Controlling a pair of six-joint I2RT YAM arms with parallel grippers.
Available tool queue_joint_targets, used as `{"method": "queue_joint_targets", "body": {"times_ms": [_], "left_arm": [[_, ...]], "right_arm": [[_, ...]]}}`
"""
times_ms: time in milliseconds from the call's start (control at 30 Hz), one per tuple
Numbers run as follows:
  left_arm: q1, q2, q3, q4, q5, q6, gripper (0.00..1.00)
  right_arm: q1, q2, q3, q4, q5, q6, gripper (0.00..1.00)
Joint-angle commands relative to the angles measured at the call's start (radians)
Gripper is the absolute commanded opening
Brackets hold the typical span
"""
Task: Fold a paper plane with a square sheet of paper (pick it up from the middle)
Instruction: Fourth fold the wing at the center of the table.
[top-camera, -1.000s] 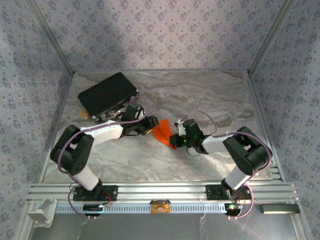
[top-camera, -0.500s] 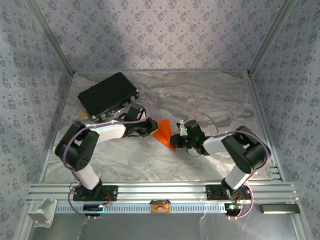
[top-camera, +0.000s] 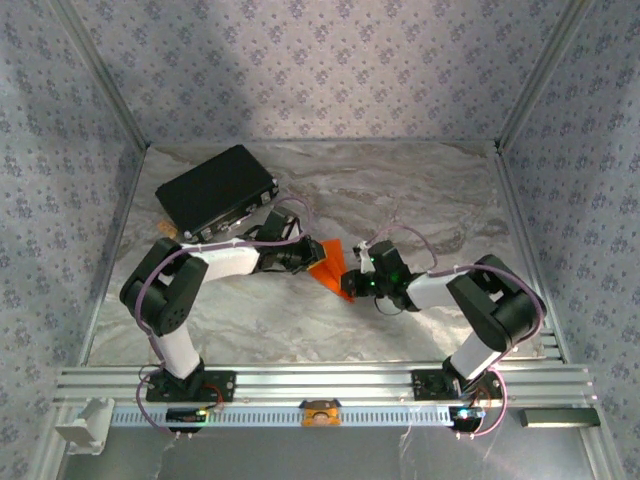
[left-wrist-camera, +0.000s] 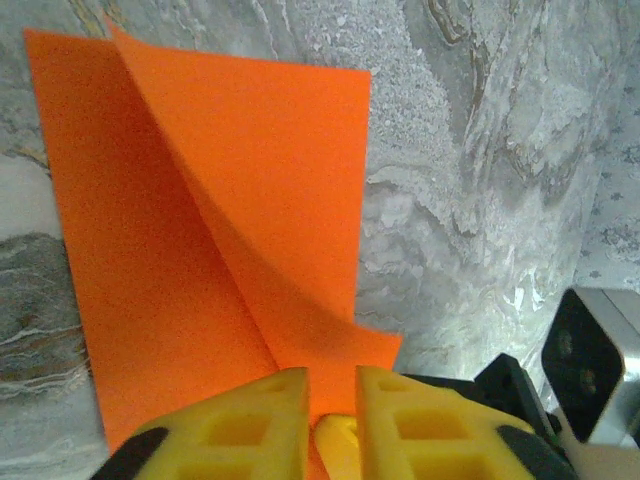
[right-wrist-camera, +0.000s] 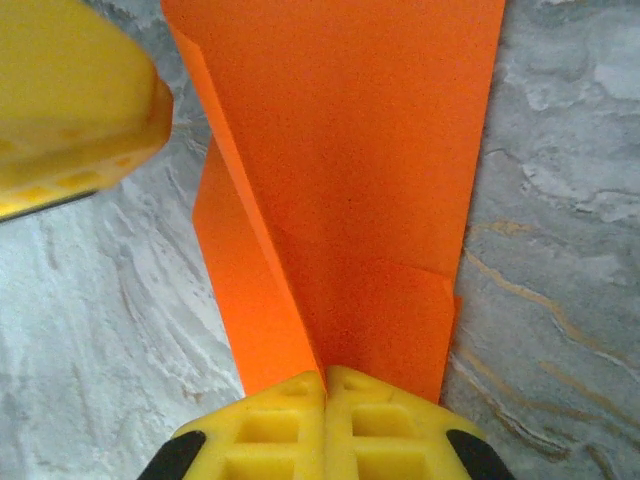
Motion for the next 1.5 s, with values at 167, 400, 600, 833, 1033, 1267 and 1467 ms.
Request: {"method": "queue_joint_targets", "body": {"times_ms": [167, 400, 600, 833, 1033, 1267, 1467], "left_arm": [[0.019, -0.125, -0.043, -0.029, -0.096, 0.008, 0.33], [0.04, -0.155, -0.078, -0.043, -0.116, -0.009, 0.4], [0.044, -0.157, -0.091, -0.03, -0.113, -0.022, 0.22], [0.038, -0.11, -0.088, 0.036, -0.052, -0.035, 0.0], [0.013, -0.035, -0.047, 0.068, -0.019, -0.044, 0.0], [0.002, 0.035, -0.028, 0.038, -0.04, -0.07, 0.0], [-0.001, 0.083, -0.045, 0.052, -0.034, -0.09, 0.0]], "right_arm": [[0.152, -0.019, 0.027, -0.113, 0.309, -0.258, 0.0], [0.195, -0.005, -0.006, -0.03, 0.358, -0.271, 0.0], [0.131, -0.007, -0.046, 0.046, 0.226, -0.192, 0.0], [0.039, 0.015, -0.085, 0.155, 0.078, -0.091, 0.01], [0.008, 0.039, -0.093, 0.212, 0.009, -0.049, 0.0], [0.003, 0.042, -0.088, 0.212, 0.002, -0.038, 0.0], [0.002, 0.045, -0.085, 0.213, -0.005, -0.024, 0.0]]}}
